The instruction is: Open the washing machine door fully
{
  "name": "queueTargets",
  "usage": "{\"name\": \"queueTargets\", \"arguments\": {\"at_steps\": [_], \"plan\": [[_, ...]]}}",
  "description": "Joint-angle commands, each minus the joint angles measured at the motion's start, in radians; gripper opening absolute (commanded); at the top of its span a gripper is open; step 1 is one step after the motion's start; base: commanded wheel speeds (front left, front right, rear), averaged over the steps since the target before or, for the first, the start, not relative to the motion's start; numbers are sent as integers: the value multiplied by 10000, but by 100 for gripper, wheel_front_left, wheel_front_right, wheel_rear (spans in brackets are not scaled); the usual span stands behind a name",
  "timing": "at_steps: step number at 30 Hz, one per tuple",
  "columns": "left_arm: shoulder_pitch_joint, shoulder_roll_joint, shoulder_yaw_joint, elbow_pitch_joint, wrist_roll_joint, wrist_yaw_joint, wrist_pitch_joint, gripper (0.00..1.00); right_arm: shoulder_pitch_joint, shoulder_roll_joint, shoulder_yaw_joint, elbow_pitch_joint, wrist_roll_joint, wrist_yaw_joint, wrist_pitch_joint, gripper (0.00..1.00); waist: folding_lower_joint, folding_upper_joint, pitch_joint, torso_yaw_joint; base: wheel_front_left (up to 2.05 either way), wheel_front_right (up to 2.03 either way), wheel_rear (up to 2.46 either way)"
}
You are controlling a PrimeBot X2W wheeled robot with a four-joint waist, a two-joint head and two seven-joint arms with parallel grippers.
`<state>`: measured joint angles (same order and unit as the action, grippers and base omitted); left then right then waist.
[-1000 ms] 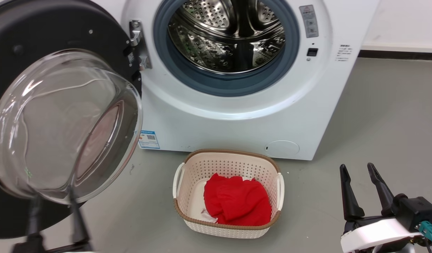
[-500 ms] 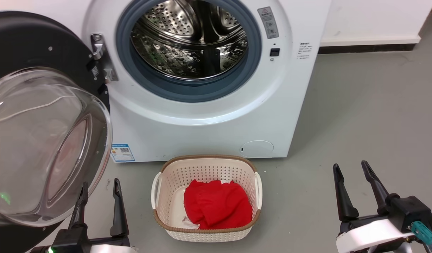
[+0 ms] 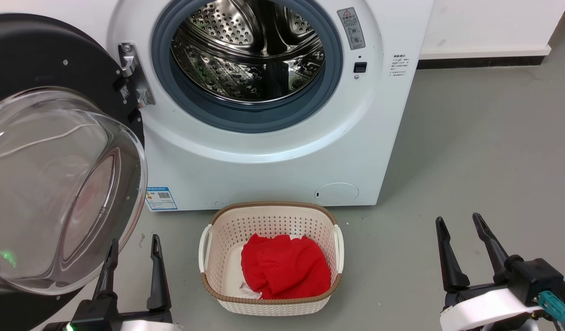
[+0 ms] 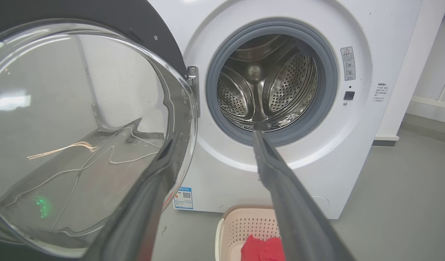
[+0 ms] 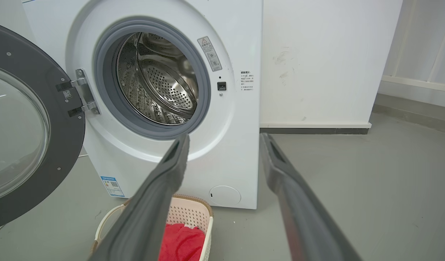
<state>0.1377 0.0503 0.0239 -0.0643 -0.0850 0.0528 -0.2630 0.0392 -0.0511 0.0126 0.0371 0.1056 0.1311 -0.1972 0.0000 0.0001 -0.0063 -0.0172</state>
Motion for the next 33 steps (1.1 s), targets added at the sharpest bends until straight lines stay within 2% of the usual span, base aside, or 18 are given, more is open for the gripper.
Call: {"name": "queueTargets", "arguments": {"at_steps": [1, 10, 11, 14, 33], "plan": [[-125, 0, -3, 8, -32, -29, -24, 100, 6, 20, -5, 16, 52, -5, -17, 100, 0, -1, -1, 5, 0, 0, 0], [-223, 0, -43, 32, -9, -92, -24, 100, -4, 20, -34, 84, 144, -5, 4, 100, 0, -1, 14, 44, 0, 0, 0], [-72, -2, -60, 40, -11, -71, 2, 0, 11, 0, -17, 78, 95, 0, -2, 0, 0, -1, 14, 44, 0, 0, 0], [50, -9, -129, 192, -220, -104, 12, 0, 111, 0, 19, 234, 304, 0, 6, 0, 0, -1, 16, 46, 0, 0, 0], [-624, 219, -131, 933, -4215, -527, 737, 0, -326, -199, -70, 686, 4199, -1, 591, 0, 0, -1, 28, 65, 0, 0, 0]]}}
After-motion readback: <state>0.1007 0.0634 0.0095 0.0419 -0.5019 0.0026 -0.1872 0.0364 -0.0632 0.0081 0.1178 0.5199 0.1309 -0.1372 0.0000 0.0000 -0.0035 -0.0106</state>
